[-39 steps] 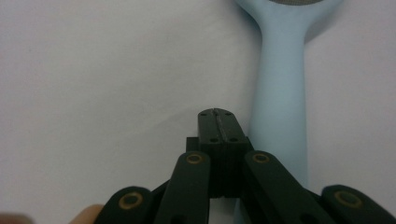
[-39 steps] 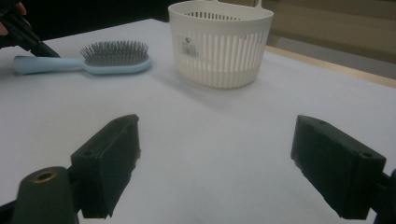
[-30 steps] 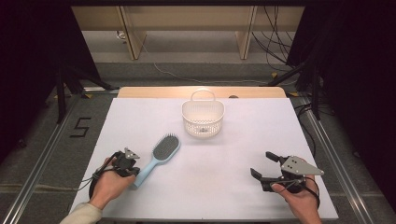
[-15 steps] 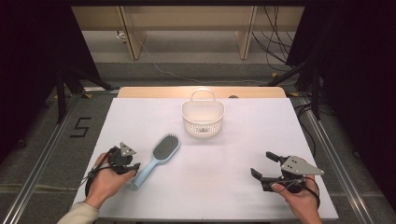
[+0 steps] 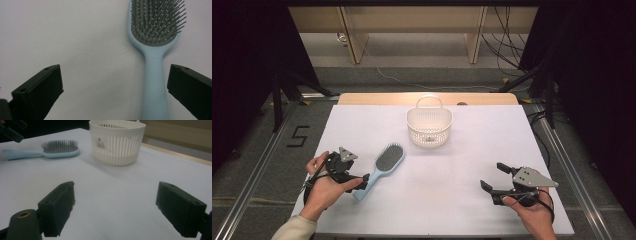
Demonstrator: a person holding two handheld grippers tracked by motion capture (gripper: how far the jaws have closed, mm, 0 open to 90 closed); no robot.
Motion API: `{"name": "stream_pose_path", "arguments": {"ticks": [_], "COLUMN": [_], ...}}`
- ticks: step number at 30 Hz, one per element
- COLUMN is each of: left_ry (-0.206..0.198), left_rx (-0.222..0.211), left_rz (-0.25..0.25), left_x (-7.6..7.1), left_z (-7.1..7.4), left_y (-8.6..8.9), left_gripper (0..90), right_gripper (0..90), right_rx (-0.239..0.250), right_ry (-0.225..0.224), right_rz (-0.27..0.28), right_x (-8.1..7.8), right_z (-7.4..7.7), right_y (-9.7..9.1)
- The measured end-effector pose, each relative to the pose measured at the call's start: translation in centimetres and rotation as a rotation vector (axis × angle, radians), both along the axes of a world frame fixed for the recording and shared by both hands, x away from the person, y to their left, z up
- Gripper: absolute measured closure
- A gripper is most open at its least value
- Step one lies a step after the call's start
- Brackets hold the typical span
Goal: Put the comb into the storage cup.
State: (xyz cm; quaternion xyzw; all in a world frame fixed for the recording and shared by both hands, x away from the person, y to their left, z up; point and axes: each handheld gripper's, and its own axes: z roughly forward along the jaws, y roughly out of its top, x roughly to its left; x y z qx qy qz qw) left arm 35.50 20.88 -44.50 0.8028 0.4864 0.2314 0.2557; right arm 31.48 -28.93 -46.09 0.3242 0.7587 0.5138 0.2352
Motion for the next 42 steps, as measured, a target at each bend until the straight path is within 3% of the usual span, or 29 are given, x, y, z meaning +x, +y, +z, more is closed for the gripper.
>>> {"name": "stream_pose_path", "arguments": {"ticks": [3, 12, 24, 35, 42], "left_ry": [-0.035, -0.039, -0.005, 0.028, 0.082], "left_rx": [-0.025, -0.064, -0.064, -0.037, 0.0], "left_rz": [-0.015, -0.036, -0.07, -0.098, -0.112], "left_x": [0.0, 0.0, 0.7, 1.8, 2.5], "left_z": [-0.1, -0.1, 0.2, 0.5, 0.5], "left_y": [-0.1, -0.4, -1.6, -3.4, -3.9], "left_gripper": [0.0, 0.0, 0.0, 0.8, 4.0], "right_gripper": [16.2, 16.2, 16.1, 16.1, 16.1], "right_rx": [-0.002, -0.004, -0.006, -0.006, -0.005], "right_ry": [0.001, 0.001, 0.0, -0.002, -0.001], "right_rz": [0.002, 0.004, 0.0, -0.002, -0.001], "right_x": [0.0, 0.0, 0.0, 0.0, 0.0], "right_z": [0.0, 0.0, 0.0, 0.0, 0.0], "right_y": [0.0, 0.0, 0.1, 0.0, 0.0]}}
